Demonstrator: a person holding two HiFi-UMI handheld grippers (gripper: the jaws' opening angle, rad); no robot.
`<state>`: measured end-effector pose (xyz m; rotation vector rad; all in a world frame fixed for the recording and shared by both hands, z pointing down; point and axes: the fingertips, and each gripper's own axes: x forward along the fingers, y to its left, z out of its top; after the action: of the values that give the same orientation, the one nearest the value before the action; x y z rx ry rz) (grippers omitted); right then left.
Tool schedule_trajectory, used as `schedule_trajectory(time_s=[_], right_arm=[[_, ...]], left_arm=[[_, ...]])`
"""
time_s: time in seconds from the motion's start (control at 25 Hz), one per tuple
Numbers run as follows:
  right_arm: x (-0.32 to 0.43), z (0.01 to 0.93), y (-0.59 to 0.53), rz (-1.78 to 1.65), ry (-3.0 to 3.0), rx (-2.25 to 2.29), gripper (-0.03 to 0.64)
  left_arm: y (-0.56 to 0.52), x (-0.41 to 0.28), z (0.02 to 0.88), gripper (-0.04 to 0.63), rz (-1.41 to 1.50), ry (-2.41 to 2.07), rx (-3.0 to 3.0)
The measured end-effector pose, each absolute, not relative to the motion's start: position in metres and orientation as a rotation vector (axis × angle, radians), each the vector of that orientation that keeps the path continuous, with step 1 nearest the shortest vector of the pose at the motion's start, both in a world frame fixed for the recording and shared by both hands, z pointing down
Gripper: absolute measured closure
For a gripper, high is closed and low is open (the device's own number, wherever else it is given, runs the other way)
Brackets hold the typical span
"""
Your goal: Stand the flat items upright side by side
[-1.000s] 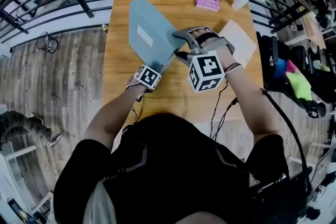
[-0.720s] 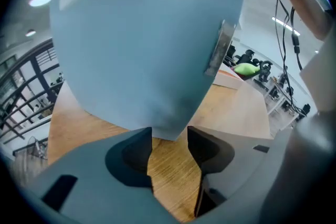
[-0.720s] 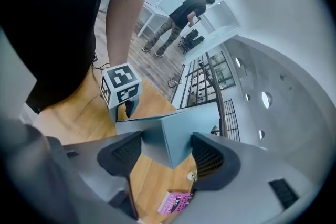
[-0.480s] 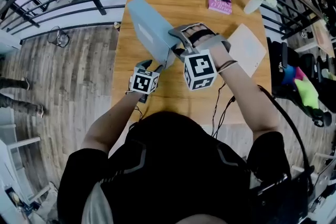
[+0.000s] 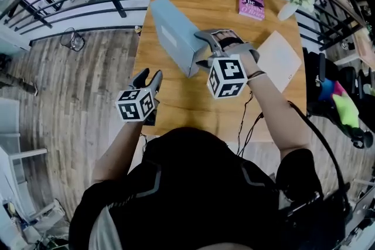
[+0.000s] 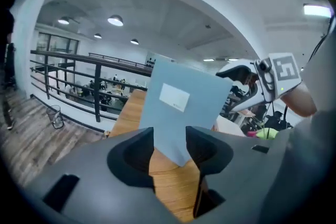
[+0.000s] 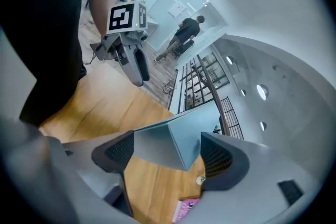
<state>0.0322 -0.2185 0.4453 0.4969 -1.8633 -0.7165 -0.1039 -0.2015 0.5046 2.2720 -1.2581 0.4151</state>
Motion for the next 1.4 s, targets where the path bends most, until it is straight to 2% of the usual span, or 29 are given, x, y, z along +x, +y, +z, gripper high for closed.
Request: schedule_trajectory(time_s=[0.32, 0.4, 0.48, 0.64, 0.92, 1.0, 1.24, 1.4], right_arm=[[0.049, 0.422, -0.216, -0.285, -2.256, 0.899, 0.189], [0.052, 0.427, -0.217, -0.166, -2.318, 0.975, 0.189], [0.053, 0.433, -0.218, -0.025, -2.392, 1.059, 0.189], [0.055, 0.443, -0.218, 0.250, -2.502, 1.183, 0.189], [0.037, 0.457, -0.227, 0.327, -2.502, 1.208, 0.193], [0.033, 0.464, -0.230, 0.340, -2.485, 1.215, 0.199], [0.032, 0.484, -0.243, 0.423, -2.417, 1.341, 0.302], [0.019, 0.488, -0.253, 0.518, -2.386, 1.401, 0.301]], left_arm=[[-0.190, -0.155, 0.442, 0.388, 0.272, -1.482, 2.318], [-0.187, -0.163, 0.428, 0.420, 0.221, -1.510, 2.346], [-0.185, -0.169, 0.414, 0.423, 0.175, -1.541, 2.369], [-0.185, -0.177, 0.392, 0.427, 0.208, -1.603, 2.445], [-0.184, -0.196, 0.376, 0.445, 0.192, -1.640, 2.472], [-0.184, -0.202, 0.375, 0.445, 0.201, -1.647, 2.473], [-0.187, -0.226, 0.374, 0.450, 0.203, -1.662, 2.455], [-0.188, -0.241, 0.372, 0.497, 0.141, -1.622, 2.447]])
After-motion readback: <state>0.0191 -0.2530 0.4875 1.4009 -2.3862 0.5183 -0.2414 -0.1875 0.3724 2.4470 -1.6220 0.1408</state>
